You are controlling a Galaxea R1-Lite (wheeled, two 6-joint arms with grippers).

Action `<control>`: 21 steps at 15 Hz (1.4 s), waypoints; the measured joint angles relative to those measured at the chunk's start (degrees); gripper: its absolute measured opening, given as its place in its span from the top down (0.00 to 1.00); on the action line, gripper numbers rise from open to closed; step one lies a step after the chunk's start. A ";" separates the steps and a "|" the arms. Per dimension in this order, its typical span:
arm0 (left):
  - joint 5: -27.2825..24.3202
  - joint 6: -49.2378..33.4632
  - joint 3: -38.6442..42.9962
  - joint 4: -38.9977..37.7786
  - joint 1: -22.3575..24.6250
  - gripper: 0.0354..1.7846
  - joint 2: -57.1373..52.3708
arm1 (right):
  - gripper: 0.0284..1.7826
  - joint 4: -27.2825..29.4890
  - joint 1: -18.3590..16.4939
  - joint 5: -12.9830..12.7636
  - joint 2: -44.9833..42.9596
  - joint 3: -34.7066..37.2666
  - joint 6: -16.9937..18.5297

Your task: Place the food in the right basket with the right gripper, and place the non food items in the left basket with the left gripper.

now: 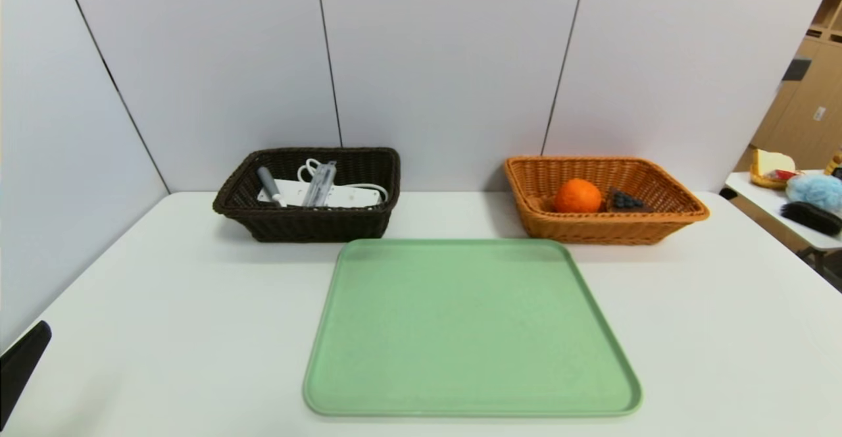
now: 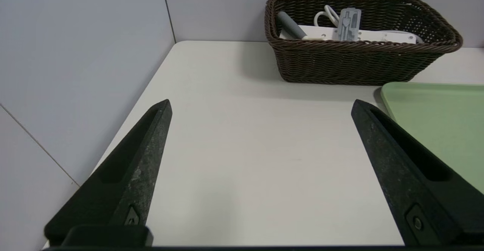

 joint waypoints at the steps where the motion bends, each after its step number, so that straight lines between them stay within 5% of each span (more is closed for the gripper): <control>1: -0.33 0.05 0.63 0.83 0.05 0.06 -2.45 | 0.04 0.22 0.05 0.88 -1.95 0.45 -0.02; 9: -1.71 0.94 3.36 19.24 0.10 0.06 -25.99 | 0.04 -0.67 0.10 2.04 -6.72 1.88 -0.77; 15: -9.81 6.70 5.88 19.55 0.10 0.06 -29.70 | 0.04 -12.17 0.10 1.73 -6.79 9.44 -1.43; 21: -10.24 10.28 12.39 17.62 0.10 0.06 -29.90 | 0.04 -12.53 0.10 -0.77 -6.79 18.69 -2.93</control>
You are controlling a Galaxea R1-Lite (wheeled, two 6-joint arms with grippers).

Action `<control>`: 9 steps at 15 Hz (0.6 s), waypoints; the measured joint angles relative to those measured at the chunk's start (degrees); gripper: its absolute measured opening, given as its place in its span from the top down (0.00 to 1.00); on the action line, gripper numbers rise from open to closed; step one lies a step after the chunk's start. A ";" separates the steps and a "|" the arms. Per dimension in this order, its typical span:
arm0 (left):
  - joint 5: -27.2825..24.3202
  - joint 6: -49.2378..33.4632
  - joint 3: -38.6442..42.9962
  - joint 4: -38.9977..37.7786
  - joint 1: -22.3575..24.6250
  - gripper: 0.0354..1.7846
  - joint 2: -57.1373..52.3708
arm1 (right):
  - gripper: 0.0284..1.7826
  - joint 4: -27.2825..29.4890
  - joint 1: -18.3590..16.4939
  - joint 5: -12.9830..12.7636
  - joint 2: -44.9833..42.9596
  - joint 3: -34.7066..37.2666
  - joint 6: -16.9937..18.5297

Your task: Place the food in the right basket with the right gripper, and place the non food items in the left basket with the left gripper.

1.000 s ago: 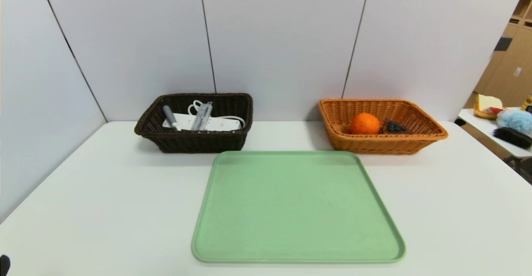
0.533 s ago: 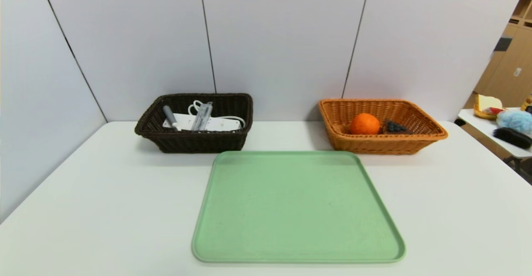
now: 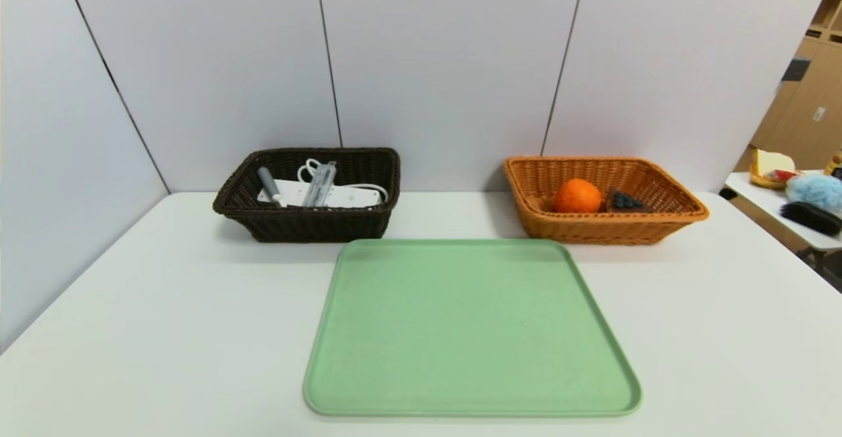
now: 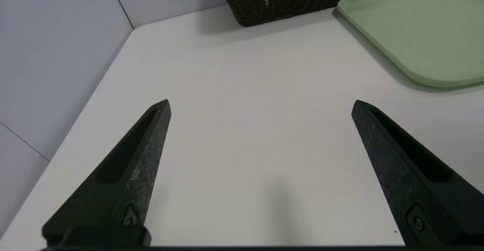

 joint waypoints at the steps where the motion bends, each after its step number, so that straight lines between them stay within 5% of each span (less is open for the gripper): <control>1: 0.02 0.04 0.29 0.88 0.00 0.06 0.00 | 0.04 0.17 0.00 -0.09 0.00 0.33 0.26; 6: 1.23 -4.46 0.57 2.22 0.00 0.06 0.01 | 0.04 0.54 0.00 -3.25 0.02 0.54 9.70; 9: 3.63 -9.89 0.60 2.04 0.00 0.06 0.01 | 0.04 0.48 -0.05 -3.46 0.02 0.45 10.47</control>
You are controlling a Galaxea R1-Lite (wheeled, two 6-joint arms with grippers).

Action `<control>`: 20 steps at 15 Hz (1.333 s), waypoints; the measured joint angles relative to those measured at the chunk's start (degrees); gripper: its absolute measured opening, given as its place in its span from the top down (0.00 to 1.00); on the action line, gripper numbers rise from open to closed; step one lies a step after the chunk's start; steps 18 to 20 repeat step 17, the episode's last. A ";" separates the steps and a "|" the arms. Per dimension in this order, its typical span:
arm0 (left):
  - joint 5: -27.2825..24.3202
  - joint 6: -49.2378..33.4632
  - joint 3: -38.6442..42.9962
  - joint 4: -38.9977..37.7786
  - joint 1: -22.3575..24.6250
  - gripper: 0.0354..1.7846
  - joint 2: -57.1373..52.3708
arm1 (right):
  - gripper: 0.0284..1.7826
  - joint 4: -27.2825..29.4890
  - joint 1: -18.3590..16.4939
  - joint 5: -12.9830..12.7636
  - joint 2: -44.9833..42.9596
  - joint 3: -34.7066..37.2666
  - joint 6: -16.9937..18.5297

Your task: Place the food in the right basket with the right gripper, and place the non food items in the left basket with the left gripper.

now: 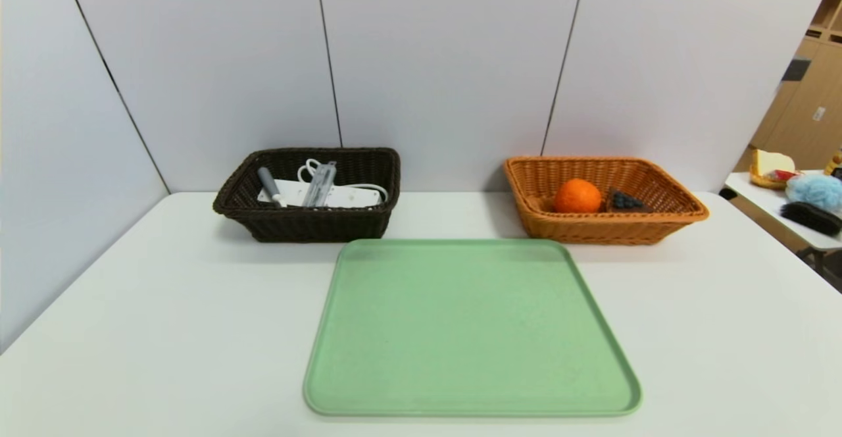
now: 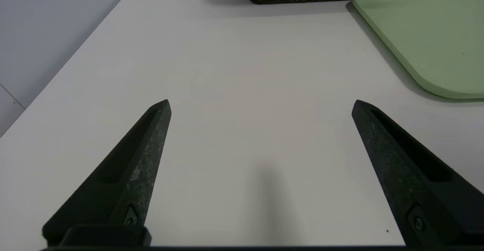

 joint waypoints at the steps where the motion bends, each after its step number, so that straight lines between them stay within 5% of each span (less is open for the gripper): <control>1: 0.13 -0.41 0.00 -0.05 0.00 0.06 -0.01 | 0.04 -0.07 -0.02 0.00 0.00 0.02 0.00; 20: 0.11 -0.37 -0.02 -0.07 0.00 0.06 0.10 | 0.04 -0.43 -0.02 0.05 0.00 0.11 -0.20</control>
